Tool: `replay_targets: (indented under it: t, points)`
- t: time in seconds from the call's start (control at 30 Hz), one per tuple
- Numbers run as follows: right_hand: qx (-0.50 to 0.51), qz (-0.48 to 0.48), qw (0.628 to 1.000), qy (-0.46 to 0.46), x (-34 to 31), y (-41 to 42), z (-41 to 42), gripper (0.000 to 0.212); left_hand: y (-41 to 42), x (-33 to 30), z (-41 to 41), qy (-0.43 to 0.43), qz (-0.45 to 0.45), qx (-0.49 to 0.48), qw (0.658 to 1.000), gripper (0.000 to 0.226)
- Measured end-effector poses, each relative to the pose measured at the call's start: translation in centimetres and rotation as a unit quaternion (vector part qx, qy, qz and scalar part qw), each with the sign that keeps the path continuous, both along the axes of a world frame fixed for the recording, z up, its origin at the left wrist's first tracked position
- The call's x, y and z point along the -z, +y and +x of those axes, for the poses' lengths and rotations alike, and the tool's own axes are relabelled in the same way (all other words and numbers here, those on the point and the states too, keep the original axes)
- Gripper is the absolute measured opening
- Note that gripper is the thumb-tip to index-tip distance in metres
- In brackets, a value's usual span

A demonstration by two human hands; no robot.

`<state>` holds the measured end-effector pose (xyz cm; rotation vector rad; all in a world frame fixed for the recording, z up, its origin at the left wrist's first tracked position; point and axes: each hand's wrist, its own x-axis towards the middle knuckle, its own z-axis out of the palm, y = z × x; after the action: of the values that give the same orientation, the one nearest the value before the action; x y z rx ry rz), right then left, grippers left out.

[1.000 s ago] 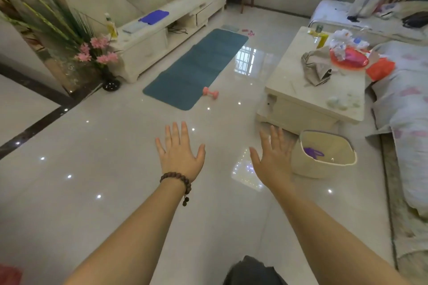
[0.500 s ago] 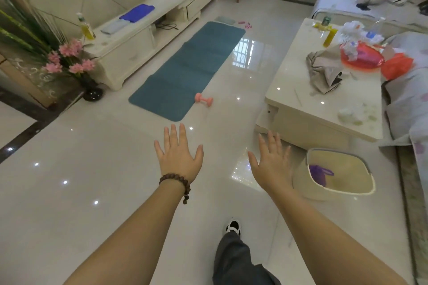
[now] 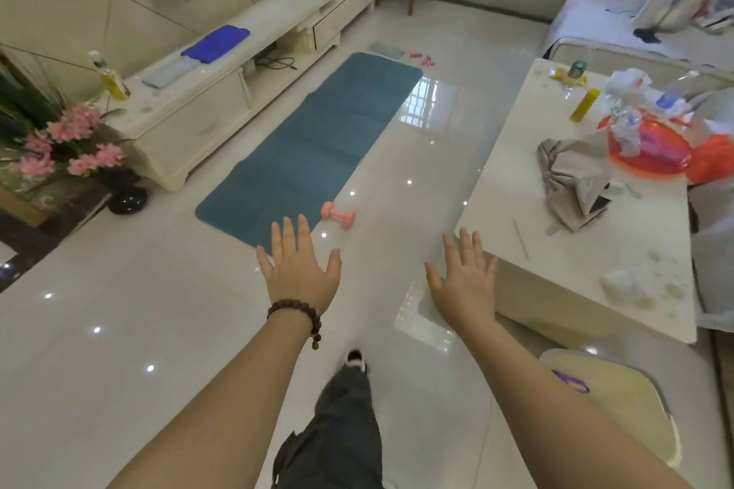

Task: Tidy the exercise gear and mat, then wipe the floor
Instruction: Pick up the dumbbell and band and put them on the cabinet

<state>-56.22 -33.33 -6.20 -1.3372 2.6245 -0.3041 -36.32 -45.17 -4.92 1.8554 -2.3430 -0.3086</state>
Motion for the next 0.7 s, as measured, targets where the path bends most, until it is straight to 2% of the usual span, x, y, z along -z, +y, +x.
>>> replay_targets:
  t: [0.17,0.3,0.53,0.7]
  points:
    - [-0.005,0.024,1.000,-0.002,1.2,-10.4,-6.4,0.062,-10.6,2.1,-6.2,0.010,-0.008,-0.001,1.000,0.076]
    - [-0.016,0.031,0.999,0.015,1.9,-21.9,-11.9,0.062,-21.5,3.4,-11.7,0.022,0.012,-0.011,1.000,0.080]
    - [-0.036,0.047,0.998,0.015,0.1,-40.8,-20.1,0.061,-38.8,2.3,-18.6,0.025,0.025,-0.038,0.999,0.077]
    - [-0.065,0.057,0.996,0.022,-0.6,-50.7,-23.4,0.061,-47.8,1.5,-21.5,0.035,0.035,-0.078,0.996,0.077]
